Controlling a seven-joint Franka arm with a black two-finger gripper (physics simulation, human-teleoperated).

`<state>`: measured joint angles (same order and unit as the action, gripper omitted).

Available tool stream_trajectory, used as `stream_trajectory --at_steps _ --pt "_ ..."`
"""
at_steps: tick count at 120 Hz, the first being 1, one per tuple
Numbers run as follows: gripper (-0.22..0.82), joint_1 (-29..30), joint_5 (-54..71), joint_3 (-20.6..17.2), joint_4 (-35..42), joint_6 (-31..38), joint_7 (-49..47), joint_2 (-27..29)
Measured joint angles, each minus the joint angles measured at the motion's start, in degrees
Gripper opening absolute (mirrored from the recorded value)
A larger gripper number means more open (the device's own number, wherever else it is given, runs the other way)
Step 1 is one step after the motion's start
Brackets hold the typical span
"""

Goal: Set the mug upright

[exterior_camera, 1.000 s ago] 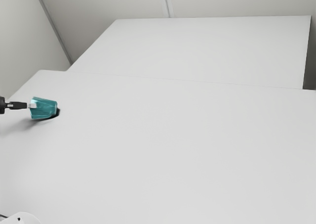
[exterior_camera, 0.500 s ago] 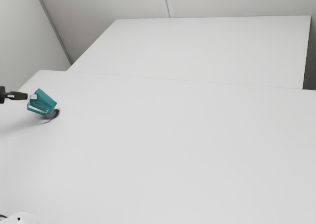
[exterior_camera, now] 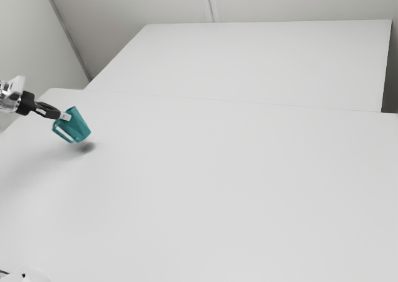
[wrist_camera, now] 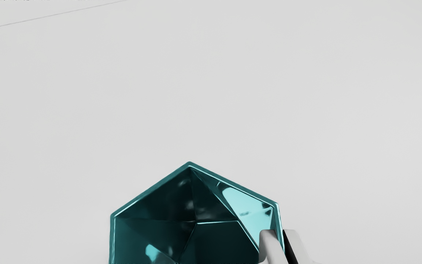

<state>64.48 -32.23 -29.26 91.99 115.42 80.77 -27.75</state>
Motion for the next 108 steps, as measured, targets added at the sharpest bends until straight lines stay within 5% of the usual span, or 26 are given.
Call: stream_trajectory --at_steps 44,108 --pt "-0.18 0.11 0.22 -7.13 16.50 10.95 0.91 13.31" --pt "-0.18 0.16 -2.69 -17.20 30.36 19.31 1.42 23.74"
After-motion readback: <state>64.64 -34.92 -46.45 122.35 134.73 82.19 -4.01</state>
